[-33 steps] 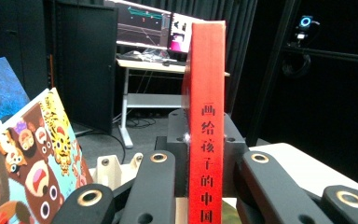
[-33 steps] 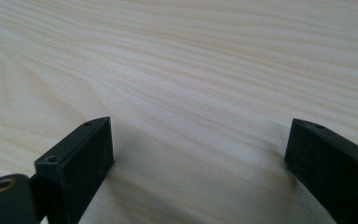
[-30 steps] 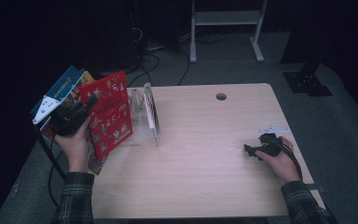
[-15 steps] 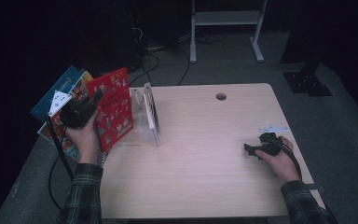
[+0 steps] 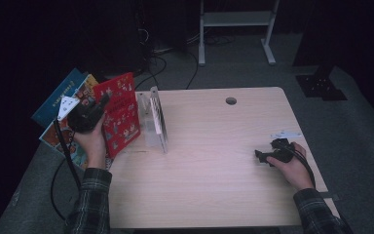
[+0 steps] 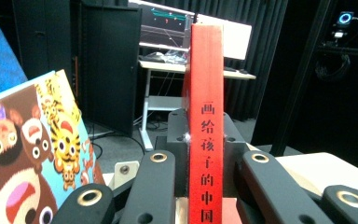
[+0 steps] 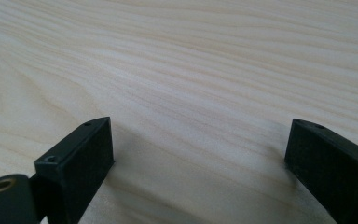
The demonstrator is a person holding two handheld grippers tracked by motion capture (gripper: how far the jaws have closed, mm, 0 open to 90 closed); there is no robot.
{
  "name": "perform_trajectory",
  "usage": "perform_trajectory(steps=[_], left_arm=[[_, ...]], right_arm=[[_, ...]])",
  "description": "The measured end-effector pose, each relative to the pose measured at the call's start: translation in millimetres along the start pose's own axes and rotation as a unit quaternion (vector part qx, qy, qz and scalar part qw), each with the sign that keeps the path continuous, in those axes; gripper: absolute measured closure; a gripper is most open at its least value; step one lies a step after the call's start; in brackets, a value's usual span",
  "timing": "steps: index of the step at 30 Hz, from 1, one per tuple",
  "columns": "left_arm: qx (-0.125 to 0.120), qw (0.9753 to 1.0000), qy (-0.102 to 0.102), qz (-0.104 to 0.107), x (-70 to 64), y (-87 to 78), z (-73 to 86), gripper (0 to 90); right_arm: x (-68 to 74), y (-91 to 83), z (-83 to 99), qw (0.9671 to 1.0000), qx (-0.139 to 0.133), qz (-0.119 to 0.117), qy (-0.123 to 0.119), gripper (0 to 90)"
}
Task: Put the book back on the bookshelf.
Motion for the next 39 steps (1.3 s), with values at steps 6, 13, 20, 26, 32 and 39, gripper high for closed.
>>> perform_trajectory(steps=[6, 13, 20, 26, 32, 39], left_arm=[[-0.004, 0.9999, 0.011, -0.003, -0.6, -2.9, 3.8, 79.7], [0.001, 0.9999, 0.007, -0.008, 1.3, -3.6, 7.3, 79.7], [0.003, 0.9999, 0.012, -0.009, -0.3, -3.1, 10.5, 79.7], [0.002, 0.9997, 0.021, -0.014, -2.3, -5.5, 12.2, 79.6], [0.010, 0.9993, 0.030, -0.018, -4.0, -8.7, 18.1, 79.7], [0.029, 0.9988, 0.034, -0.021, -2.2, -9.6, 24.3, 79.6]], right_arm=[[0.0, 0.0, 0.0, 1.0000, 0.000, 0.000, 0.000, 6.9], [0.0, 0.0, 0.0, 1.0000, 0.000, 0.000, 0.000, 6.9], [0.0, 0.0, 0.0, 1.0000, 0.000, 0.000, 0.000, 6.9], [0.0, 0.0, 0.0, 1.0000, 0.000, 0.000, -0.001, 6.9], [0.0, 0.0, 0.0, 1.0000, 0.000, 0.000, -0.001, 6.9], [0.0, 0.0, 0.0, 1.0000, 0.000, 0.000, 0.000, 6.9]])
Point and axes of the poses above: each handheld gripper's, and its own axes: y roughly forward along the jaws, z roughly out of its underside, x roughly to its left, the point moved 3 cm from there along y, roughly forward along the jaws, and after that the axes turned 14 degrees about -z, right-handed, at the moved point
